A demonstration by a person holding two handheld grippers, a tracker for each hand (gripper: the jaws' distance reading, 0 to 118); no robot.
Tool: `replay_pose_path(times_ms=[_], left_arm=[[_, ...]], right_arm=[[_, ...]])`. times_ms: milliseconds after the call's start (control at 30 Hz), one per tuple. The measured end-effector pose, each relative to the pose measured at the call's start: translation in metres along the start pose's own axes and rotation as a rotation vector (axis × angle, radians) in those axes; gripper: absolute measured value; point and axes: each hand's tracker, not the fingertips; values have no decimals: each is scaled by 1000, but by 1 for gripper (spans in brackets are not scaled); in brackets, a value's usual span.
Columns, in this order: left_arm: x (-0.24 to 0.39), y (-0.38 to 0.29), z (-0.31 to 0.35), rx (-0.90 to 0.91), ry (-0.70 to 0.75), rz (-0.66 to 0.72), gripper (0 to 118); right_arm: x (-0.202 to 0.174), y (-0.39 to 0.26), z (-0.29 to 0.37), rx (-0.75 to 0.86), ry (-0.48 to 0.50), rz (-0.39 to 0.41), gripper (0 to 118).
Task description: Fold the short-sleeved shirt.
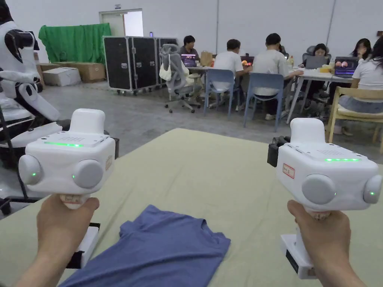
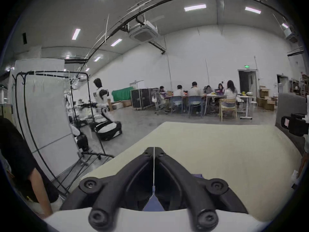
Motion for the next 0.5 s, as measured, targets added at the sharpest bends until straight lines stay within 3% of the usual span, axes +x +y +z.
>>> replay_pose_path(times_ms=[167, 200, 233, 267, 300, 500], left_arm=[[11, -20, -31, -44, -88, 24, 0], [18, -28, -42, -68, -109, 51, 25], [26, -39, -58, -130, -152, 65, 76], [35, -53, -75, -222, -209, 75, 97], [47, -72, -90, -257, -283, 98, 97], [147, -203, -177, -579, -377, 34, 97]], right_arm=[[-1, -6, -15, -26, 23, 31, 3], [2, -10, -16, -29, 21, 40, 3], [6, -15, -17, -34, 14, 51, 3], [10, -20, -18, -38, 9, 58, 3], [16, -26, -24, -48, 4, 65, 3], [56, -80, -62, -221, -36, 113, 3]])
